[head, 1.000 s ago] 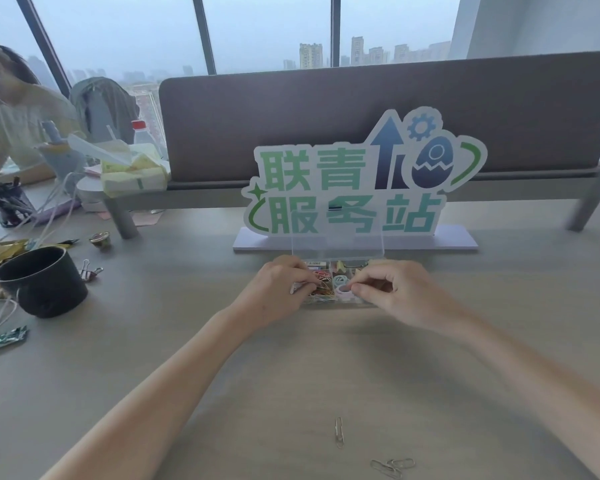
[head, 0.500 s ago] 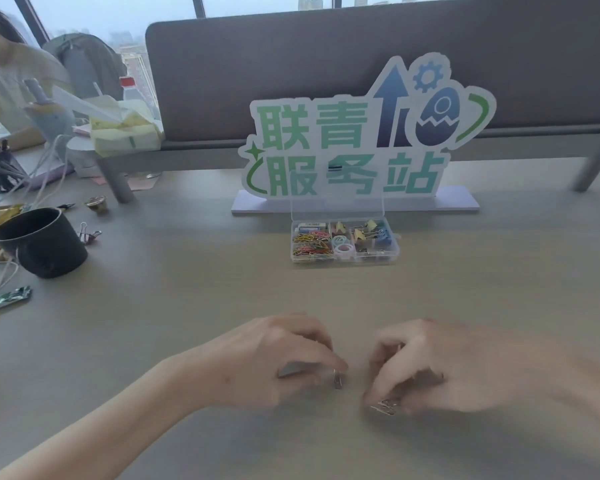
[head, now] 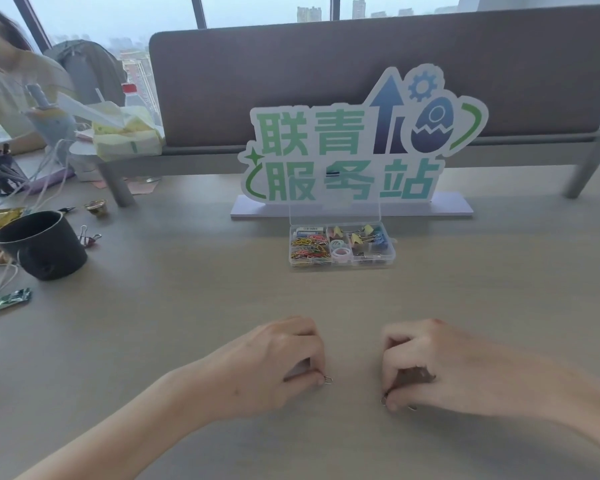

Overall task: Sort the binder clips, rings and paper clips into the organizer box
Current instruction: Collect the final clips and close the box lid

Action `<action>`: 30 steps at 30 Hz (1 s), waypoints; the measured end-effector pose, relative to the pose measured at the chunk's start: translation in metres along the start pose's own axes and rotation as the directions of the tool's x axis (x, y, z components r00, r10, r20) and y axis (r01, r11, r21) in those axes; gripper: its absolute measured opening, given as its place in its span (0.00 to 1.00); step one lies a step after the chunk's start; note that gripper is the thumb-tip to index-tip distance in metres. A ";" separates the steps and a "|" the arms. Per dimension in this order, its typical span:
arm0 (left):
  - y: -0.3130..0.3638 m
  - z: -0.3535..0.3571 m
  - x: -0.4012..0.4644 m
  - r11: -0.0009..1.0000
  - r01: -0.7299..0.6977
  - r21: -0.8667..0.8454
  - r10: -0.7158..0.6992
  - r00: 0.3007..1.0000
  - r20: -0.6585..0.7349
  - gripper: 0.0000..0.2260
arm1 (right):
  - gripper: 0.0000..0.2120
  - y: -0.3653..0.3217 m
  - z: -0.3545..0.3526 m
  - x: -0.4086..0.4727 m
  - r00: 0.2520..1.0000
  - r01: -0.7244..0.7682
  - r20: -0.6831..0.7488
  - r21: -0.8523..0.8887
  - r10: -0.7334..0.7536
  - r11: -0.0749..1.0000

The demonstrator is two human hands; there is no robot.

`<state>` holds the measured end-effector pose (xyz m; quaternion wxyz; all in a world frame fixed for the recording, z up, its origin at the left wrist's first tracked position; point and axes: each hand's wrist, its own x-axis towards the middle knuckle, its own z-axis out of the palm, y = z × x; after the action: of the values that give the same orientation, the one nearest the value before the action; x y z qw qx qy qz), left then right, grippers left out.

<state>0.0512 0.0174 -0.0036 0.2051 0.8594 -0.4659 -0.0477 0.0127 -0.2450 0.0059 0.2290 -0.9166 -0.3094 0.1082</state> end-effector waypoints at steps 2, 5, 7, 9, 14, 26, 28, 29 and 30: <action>0.001 0.001 0.001 0.998 0.023 -0.053 -0.023 1.000 0.012 0.01 | 0.09 0.001 0.001 -0.001 1.000 -0.006 -0.010 -0.004 0.006 1.000; 0.004 0.003 0.003 0.994 0.050 -0.096 -0.046 0.998 0.037 0.05 | 0.12 0.001 -0.001 -0.004 1.000 -0.023 -0.007 0.031 0.023 0.999; 0.007 0.003 0.004 0.993 0.059 -0.100 -0.054 0.997 0.047 0.07 | 0.15 0.001 -0.004 -0.007 0.999 -0.046 0.002 0.065 0.046 0.997; 0.009 0.004 0.003 0.991 0.073 -0.116 -0.068 0.997 0.048 0.10 | 0.22 0.001 -0.005 -0.010 0.997 -0.070 0.042 0.073 0.067 0.995; 0.010 0.006 0.002 0.975 0.154 -0.158 -0.152 0.988 0.021 0.10 | 0.25 -0.005 0.002 -0.014 0.990 -0.140 0.048 0.134 0.135 0.981; 0.009 0.001 -0.001 0.968 0.211 -0.136 -0.220 0.974 -0.048 0.07 | 0.21 -0.012 0.002 -0.014 0.982 -0.170 -0.066 0.087 0.176 0.981; 0.009 0.000 -0.001 0.965 0.219 -0.147 -0.228 0.972 -0.049 0.10 | 0.23 -0.013 0.002 -0.010 0.983 -0.168 -0.060 0.079 0.173 0.983; 0.009 0.000 -0.001 0.963 0.225 -0.152 -0.234 0.971 -0.045 0.11 | 0.23 -0.014 0.003 -0.008 0.984 -0.167 -0.049 0.085 0.171 0.982; 0.009 0.000 -0.001 0.960 0.230 -0.157 -0.238 0.970 -0.039 0.11 | 0.23 -0.014 0.003 -0.006 0.985 -0.165 -0.040 0.089 0.169 0.982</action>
<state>0.0434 0.0141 0.0001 0.2760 0.8914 -0.3500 -0.0822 -0.0005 -0.2375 0.0107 0.2653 -0.9310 -0.2212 0.1181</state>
